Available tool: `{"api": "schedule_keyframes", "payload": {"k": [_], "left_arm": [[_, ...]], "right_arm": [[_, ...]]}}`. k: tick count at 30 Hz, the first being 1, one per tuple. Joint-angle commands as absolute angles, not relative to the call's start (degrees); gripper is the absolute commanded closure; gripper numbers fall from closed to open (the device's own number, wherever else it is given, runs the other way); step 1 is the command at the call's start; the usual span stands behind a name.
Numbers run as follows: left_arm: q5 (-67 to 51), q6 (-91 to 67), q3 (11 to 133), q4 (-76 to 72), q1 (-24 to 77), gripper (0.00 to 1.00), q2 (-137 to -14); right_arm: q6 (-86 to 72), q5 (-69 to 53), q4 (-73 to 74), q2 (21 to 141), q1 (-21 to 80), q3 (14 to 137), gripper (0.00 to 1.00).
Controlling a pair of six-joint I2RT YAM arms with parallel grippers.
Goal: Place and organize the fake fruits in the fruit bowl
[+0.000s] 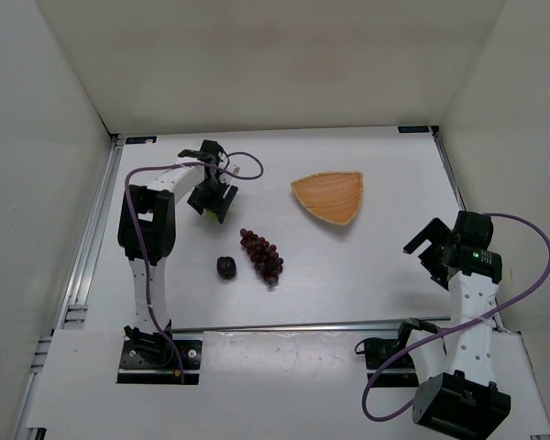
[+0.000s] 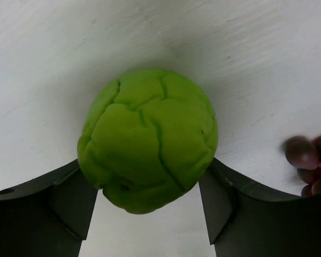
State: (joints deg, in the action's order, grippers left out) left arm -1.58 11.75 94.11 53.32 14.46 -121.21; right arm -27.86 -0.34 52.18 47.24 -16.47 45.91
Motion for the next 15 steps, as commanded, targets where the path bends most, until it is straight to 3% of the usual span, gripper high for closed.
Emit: {"api": "schedule_keyframes", "payload": {"k": [1, 3, 7, 12, 15], "left_arm": [[0.70, 10.81, 96.77, 52.03, 14.50, 0.23, -117.52], [0.70, 11.42, 96.16, 51.50, 14.50, 0.31, -116.98], [3.25, 13.53, 96.15, 50.45, 15.03, 0.31, -116.98], [3.25, 13.54, 97.29, 50.45, 16.08, 0.57, -117.77], [2.46, 14.32, 102.02, 50.98, 19.50, 0.57, -117.25]], "right_arm": [[-26.98, -0.70, 52.29, 47.11, -16.26, 46.93, 0.00], [-26.98, -0.70, 52.29, 47.11, -16.26, 47.46, 0.00], [-26.46, -0.70, 51.77, 48.34, -16.26, 47.46, 0.00], [-25.93, -0.18, 51.77, 49.57, -16.26, 47.46, 0.00], [-25.93, -0.18, 51.77, 49.57, -16.26, 47.46, 0.00]]}}
